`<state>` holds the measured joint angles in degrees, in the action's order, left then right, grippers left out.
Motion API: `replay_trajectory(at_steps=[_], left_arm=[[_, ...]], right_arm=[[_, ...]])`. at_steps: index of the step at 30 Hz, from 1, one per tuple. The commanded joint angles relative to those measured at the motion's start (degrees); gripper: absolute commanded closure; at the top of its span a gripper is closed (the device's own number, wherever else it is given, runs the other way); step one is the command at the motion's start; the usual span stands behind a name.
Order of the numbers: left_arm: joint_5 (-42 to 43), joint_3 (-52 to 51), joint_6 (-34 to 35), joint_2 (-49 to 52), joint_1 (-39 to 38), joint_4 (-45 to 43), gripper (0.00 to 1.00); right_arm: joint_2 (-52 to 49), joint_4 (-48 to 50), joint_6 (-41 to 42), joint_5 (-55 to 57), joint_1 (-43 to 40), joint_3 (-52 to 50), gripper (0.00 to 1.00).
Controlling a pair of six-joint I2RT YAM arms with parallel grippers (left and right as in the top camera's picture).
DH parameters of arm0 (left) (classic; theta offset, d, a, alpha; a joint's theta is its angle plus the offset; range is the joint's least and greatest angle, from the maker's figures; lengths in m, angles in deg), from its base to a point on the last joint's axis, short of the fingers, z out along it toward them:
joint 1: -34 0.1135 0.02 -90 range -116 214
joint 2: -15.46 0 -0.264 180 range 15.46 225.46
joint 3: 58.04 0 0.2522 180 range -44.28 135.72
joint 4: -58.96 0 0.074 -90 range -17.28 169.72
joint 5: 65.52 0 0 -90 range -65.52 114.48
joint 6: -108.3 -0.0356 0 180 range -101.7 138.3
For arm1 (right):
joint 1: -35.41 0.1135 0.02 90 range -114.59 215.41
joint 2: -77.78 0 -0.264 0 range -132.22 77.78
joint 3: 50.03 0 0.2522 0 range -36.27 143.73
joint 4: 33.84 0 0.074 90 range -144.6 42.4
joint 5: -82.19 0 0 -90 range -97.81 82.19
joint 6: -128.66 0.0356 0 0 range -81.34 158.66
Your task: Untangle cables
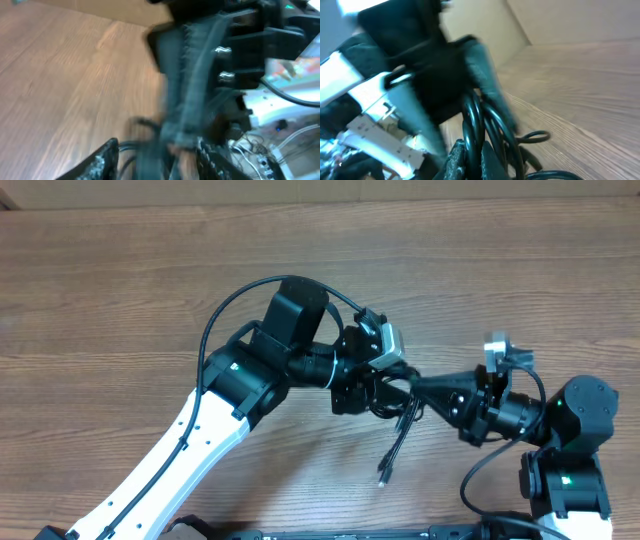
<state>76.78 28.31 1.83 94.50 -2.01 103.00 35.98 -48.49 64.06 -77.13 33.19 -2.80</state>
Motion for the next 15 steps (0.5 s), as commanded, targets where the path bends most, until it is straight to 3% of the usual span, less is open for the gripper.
replay_trajectory(at_steps=[1, 3, 8, 12, 15], left_arm=[[3.5, 0.68, 1.95, -0.74, -0.66, -0.28, 0.48], [5.01, 0.68, 1.92, -0.74, -0.66, -0.48, 0.46], [6.99, 0.68, 2.47, -0.76, 1.7, -0.5, 0.66], [13.99, 0.68, 3.89, -0.79, 6.27, -0.5, 0.71], [16.37, 0.68, 4.61, -0.79, 8.44, -0.5, 0.89]], right_arm=[[-1.22, 0.09, -0.39, 3.26, -0.09, 0.9, 0.96], [-1.6, 0.11, -0.42, 3.28, -0.09, 0.9, 0.96], [-1.62, 0.07, -1.33, 3.23, -0.11, 0.9, 0.96], [-1.62, 0.09, -1.51, 3.26, -0.11, 0.9, 0.96], [-1.62, 0.11, -1.49, 3.23, -0.09, 0.9, 0.96]])
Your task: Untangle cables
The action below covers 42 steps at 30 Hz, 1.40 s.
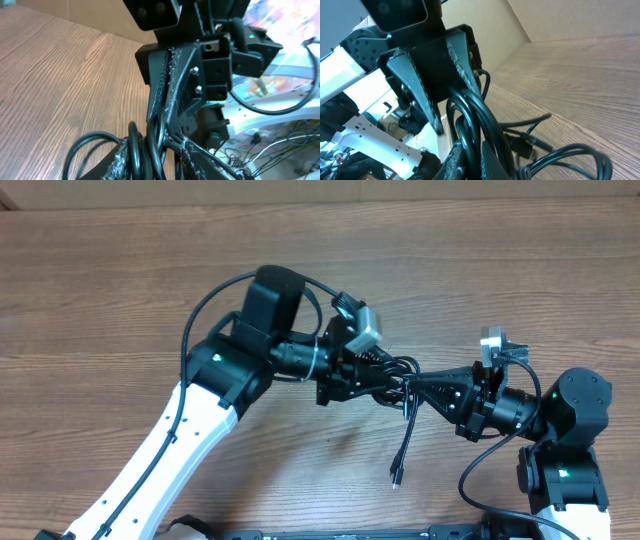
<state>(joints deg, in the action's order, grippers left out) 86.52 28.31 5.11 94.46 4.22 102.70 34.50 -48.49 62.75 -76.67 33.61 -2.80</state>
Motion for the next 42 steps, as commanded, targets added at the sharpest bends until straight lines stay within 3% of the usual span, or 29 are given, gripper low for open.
replay_trajectory(at_steps=[1, 3, 7, 10, 12, 14, 15, 24, 30, 42], left_arm=[[6.62, 0.68, 1.49, -0.74, 2.23, -0.17, 0.92], [6.62, 0.68, 1.46, -0.74, 1.9, -0.17, 0.91], [6.49, 0.68, 1.44, -0.72, 0.81, -0.15, 0.69], [6.36, 0.68, 1.44, -0.72, 0.46, -0.15, 0.61], [6.36, 0.68, 1.44, -0.72, 0.46, -0.15, 0.5], [5.64, 0.68, 1.44, -0.72, 0.46, -0.15, 0.28], [3.39, 0.68, 1.64, -0.72, 0.5, -0.13, 0.0], [1.25, 0.68, 2.16, -0.79, 0.61, -0.2, 0.0], [-12.33, 0.7, 11.21, -1.03, 0.61, -0.24, 0.0], [-13.44, 0.7, 13.7, -1.03, 0.61, -0.68, 0.0]], right_arm=[[-0.13, 0.11, -0.15, 2.78, -0.5, 0.9, 0.96], [-0.13, 0.11, -0.15, 2.78, -0.5, 0.9, 0.96], [-0.13, 0.33, -0.15, 2.75, -0.5, 0.9, 0.96], [-0.13, 0.57, 0.31, 2.64, -0.5, 0.9, 0.96], [-0.13, 2.34, 2.01, 1.68, -0.5, 0.9, 0.96], [-0.13, 5.31, 4.39, 0.94, -0.5, 0.9, 0.96], [-0.13, 6.12, 4.61, 1.01, -0.5, 0.9, 0.96], [-0.13, 6.14, 4.52, 3.56, -0.52, 0.9, 0.96], [-0.13, 6.19, 4.37, 8.9, -0.57, 0.9, 0.96], [-0.13, 4.72, 3.93, 16.11, -0.57, 0.9, 0.96]])
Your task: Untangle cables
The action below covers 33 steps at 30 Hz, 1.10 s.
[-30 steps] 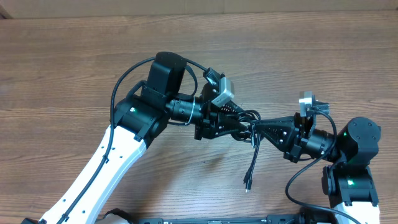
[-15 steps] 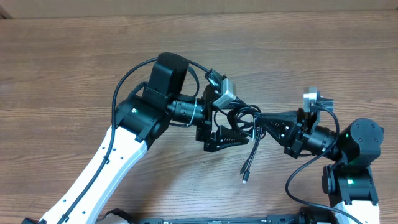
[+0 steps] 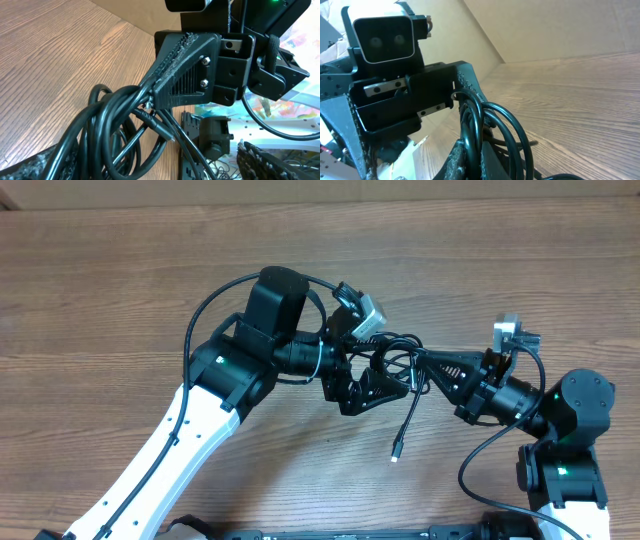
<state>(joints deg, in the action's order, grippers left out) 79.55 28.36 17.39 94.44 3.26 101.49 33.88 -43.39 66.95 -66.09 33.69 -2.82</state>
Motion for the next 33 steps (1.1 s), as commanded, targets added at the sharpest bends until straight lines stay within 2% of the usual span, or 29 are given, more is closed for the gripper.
replay_trajectory(at_steps=[1, 9, 14, 17, 19, 20, 25, 28, 33], left_arm=[[-7.06, 0.66, 1.7, -1.01, 1.57, 0.55, 0.0], [-10.58, 0.66, 4.39, -1.01, 1.4, 0.07, 0.0], [-10.56, 0.63, 4.33, -0.98, 0.92, -0.11, 0.0], [-10.97, 0.63, 4.13, -0.98, 0.94, -0.13, 0.15], [-13.14, 0.63, 4.15, -0.98, 0.94, -0.13, 0.12], [-13.73, 0.66, 4.22, -0.98, 0.94, -0.37, 0.0], [-13.51, 0.66, 10.58, -0.98, 0.92, -5.62, 0.0], [-13.46, 0.66, 16.87, -0.98, 0.92, -13.03, 0.0], [-13.75, 0.63, 19.34, -0.98, -0.59, -18.47, 0.0]], right_arm=[[0.48, -0.87, -0.26, 6.49, -0.66, 0.92, 0.96], [0.48, -0.92, -1.73, 7.96, -0.63, 0.92, 0.96], [0.48, -0.81, -1.75, 1.73, -0.63, 0.92, 0.96], [0.48, 0.13, -1.73, -1.4, -0.63, 0.92, 0.96], [0.48, 1.22, -1.36, -2.14, -0.63, 0.92, 0.96], [0.48, 1.57, -1.29, -2.32, -0.63, 0.92, 0.96], [0.48, 1.51, -1.31, -2.47, -0.63, 0.92, 0.96], [0.48, 1.53, -1.31, -3.15, -0.63, 0.92, 0.96], [0.48, 2.23, -1.31, -6.23, -0.59, 0.92, 0.96]])
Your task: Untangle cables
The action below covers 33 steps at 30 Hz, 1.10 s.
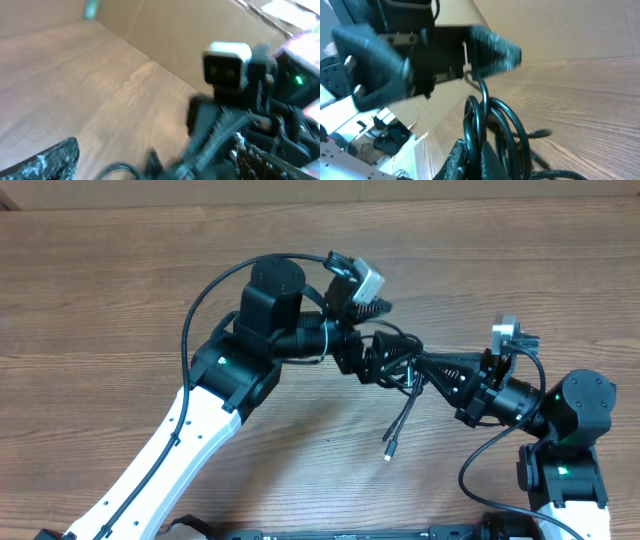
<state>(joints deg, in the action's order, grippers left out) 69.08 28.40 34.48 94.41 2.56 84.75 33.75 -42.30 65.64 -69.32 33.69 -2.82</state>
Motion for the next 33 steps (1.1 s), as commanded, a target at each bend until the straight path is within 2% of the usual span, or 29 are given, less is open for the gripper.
replay_trajectory(at_steps=[1, 5, 9, 10, 11, 12, 13, 14, 15, 18, 27, 28, 33], left_arm=[[-3.45, 0.59, 2.25, -0.9, -0.42, -2.47, 0.0], [-7.54, 0.59, 2.36, -0.83, -2.14, -4.74, 0.0], [-7.52, 0.59, 2.6, -0.87, -1.18, -3.74, 0.0], [-7.5, 0.59, 2.14, -0.87, -0.31, -2.36, 0.05], [-7.28, 0.59, 2.03, -0.87, 0.76, -1.03, 0.12], [-5.55, 0.59, 2.03, -0.87, 2.38, 0.09, 0.3], [-4.31, 0.59, 1.99, -0.87, 3.13, 0.22, 0.41], [-2.97, 0.59, 1.99, -0.87, 3.69, 0.22, 0.47], [-1.16, 0.59, 1.97, -0.87, 4.35, 0.15, 0.63], [1.33, 0.59, 1.18, -0.87, 4.52, 0.63, 0.78], [4.33, 0.59, -2.97, -0.85, -0.04, 6.1, 0.82], [5.66, 0.59, -2.97, -0.85, -0.13, 6.38, 0.85], [11.28, 0.59, -3.37, -0.85, -0.09, 6.82, 0.87]], right_arm=[[0.61, 1.55, 0.04, -3.5, -0.59, 0.92, 0.96], [0.61, 3.23, 0.68, -4.79, -0.59, 0.92, 0.96], [0.61, 2.95, 0.66, -1.38, -0.66, 0.92, 0.96], [0.61, 2.75, 0.63, 0.31, -0.66, 0.92, 0.96], [0.61, 2.75, 0.66, 1.53, -0.66, 0.92, 0.96], [0.61, 2.75, 0.63, 2.43, -0.66, 0.92, 0.96], [0.61, 2.75, 0.63, 2.97, -0.66, 0.92, 0.96], [0.61, 2.75, 0.63, 3.39, -0.66, 0.92, 0.96], [0.61, 2.75, 0.63, 4.13, -0.66, 0.92, 0.96], [0.61, 2.8, 0.66, 4.5, -0.66, 0.92, 0.96], [0.61, 2.82, 0.63, 4.52, -0.66, 0.92, 0.96], [0.61, 2.78, 0.63, 4.81, -0.66, 0.92, 0.96], [0.61, 2.8, 0.61, 5.4, -0.66, 0.92, 0.96]])
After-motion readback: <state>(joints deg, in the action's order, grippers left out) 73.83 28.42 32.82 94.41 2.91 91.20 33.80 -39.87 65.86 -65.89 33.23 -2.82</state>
